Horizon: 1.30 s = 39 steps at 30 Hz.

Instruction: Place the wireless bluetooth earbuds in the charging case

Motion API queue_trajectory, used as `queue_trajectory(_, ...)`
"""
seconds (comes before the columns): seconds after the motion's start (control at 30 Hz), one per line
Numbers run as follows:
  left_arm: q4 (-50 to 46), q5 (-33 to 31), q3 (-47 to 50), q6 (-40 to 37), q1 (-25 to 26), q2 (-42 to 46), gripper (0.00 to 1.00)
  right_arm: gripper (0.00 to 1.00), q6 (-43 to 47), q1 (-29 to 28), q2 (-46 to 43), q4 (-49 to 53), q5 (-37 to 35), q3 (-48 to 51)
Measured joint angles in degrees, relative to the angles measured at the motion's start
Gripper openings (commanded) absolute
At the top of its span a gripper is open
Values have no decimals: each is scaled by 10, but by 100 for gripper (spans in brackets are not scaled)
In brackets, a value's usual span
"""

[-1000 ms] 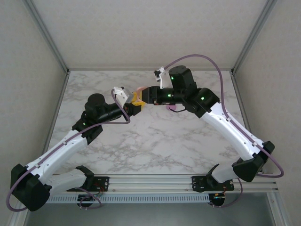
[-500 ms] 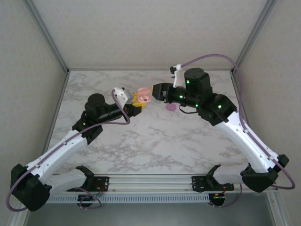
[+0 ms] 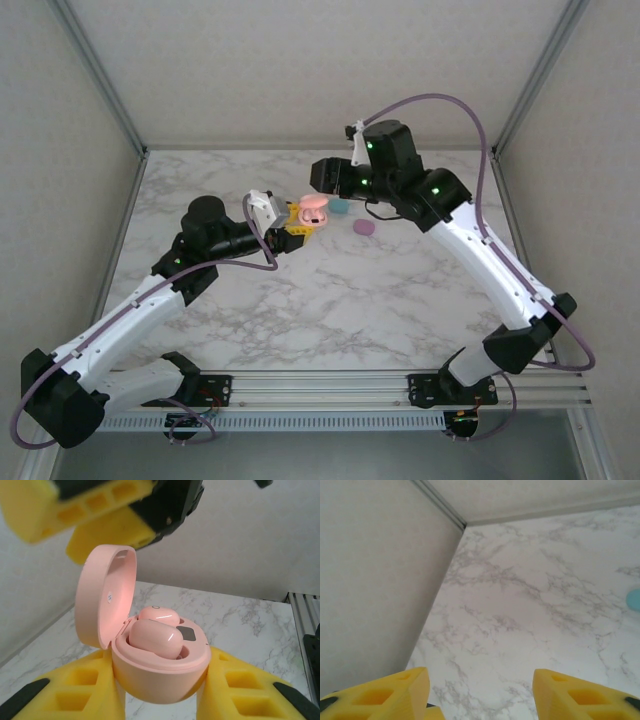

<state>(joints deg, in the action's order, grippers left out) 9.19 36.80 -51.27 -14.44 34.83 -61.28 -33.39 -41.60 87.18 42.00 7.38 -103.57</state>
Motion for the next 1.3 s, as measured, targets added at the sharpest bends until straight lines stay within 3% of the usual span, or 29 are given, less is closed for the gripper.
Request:
queue_trajectory(0.2,7,-15,0,25,0,0,22,58,10,1,-1,17,46,8)
queue_trajectory(0.47,33,-22,0,53,0,-7,22,62,-14,24,-88,-29,110,130)
queue_trajectory(0.7,56,-23,0,71,0,-8,22,66,-91,78,-149,-153,212,249)
queue_trajectory(0.93,80,-23,0,94,0,-17,22,66,-200,97,-140,-324,335,314)
queue_trajectory(1.17,98,-23,0,112,0,-32,22,55,-282,97,-120,-453,405,355)
queue_trajectory(1.3,106,-23,-1,117,0,-34,22,55,-301,97,-118,-475,420,365)
